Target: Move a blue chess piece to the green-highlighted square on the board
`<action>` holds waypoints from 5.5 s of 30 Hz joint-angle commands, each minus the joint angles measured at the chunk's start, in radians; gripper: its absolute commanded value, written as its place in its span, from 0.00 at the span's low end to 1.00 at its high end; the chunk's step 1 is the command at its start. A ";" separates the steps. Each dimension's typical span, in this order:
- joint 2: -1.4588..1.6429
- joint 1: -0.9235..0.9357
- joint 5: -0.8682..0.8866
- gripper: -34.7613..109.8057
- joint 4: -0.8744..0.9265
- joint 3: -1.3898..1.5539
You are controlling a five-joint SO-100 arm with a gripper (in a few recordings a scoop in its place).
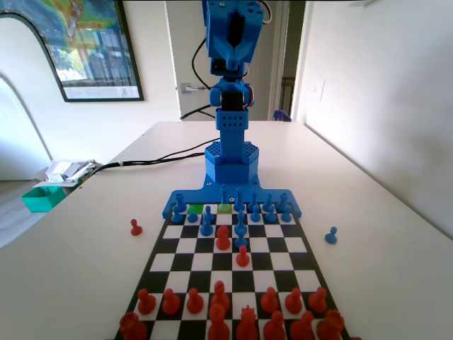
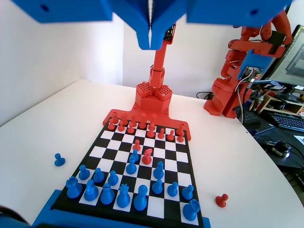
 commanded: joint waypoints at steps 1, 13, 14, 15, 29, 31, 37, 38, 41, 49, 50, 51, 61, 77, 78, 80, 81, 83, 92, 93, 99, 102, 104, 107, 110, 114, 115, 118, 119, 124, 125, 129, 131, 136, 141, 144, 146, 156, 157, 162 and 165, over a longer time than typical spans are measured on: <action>0.003 0.000 -0.012 0.25 -0.018 0.003; 0.003 0.000 -0.012 0.25 -0.018 0.003; 0.003 0.000 -0.012 0.25 -0.018 0.003; 0.003 0.000 -0.012 0.25 -0.018 0.003; 0.003 0.000 -0.012 0.26 -0.017 0.003; 0.003 -0.002 -0.012 0.26 -0.017 0.003; 0.003 0.005 -0.012 0.25 -0.017 0.003; 0.003 0.005 -0.012 0.25 -0.018 0.003; 0.003 -0.002 -0.014 0.25 -0.018 0.003; 0.002 -0.005 -0.075 0.25 -0.020 -0.008; 0.002 -0.006 -0.075 0.25 -0.021 -0.014; -0.002 -0.006 -0.072 0.25 -0.023 -0.020; -0.230 -0.058 -0.023 0.25 0.048 -0.250; -0.551 0.037 -0.041 0.25 0.095 -0.339; -0.566 0.051 -0.055 0.25 0.100 -0.344; -0.592 0.080 -0.078 0.25 0.107 -0.351; -0.603 0.094 -0.092 0.25 0.112 -0.356; -0.617 0.123 -0.120 0.25 0.120 -0.362; -0.707 0.261 -0.293 0.25 0.129 -0.362; -0.719 0.272 -0.313 0.25 0.129 -0.360; -0.762 0.336 -0.457 0.25 0.123 -0.339; -0.779 0.377 -0.546 0.25 0.123 -0.327; -0.793 0.402 -0.594 0.25 0.123 -0.321; -0.818 0.436 -0.655 0.25 0.120 -0.311; -0.844 0.449 -0.690 0.25 0.097 -0.305; -0.865 0.442 -0.715 0.25 0.015 -0.261; -0.870 0.439 -0.721 0.25 -0.008 -0.249; -0.888 0.434 -0.749 0.25 -0.063 -0.213; -0.897 0.433 -0.758 0.25 -0.083 -0.202; -0.927 0.417 -0.782 0.25 -0.216 -0.126; -0.930 0.413 -0.790 0.25 -0.242 -0.109; -0.933 0.382 -0.793 0.26 -0.359 -0.031; -0.936 0.365 -0.788 0.27 -0.391 -0.005; -0.936 0.322 -0.776 0.28 -0.459 0.060; -0.936 0.270 -0.750 0.29 -0.520 0.107; -0.936 0.241 -0.741 0.29 -0.520 0.121; -0.936 0.218 -0.738 0.28 -0.518 0.130; -0.942 0.164 -0.920 0.28 -0.437 0.126; -0.942 0.158 -0.933 0.28 -0.443 0.127; -0.940 0.150 -1.026 0.30 -0.549 0.175; -0.940 0.163 -1.088 0.30 -0.545 0.173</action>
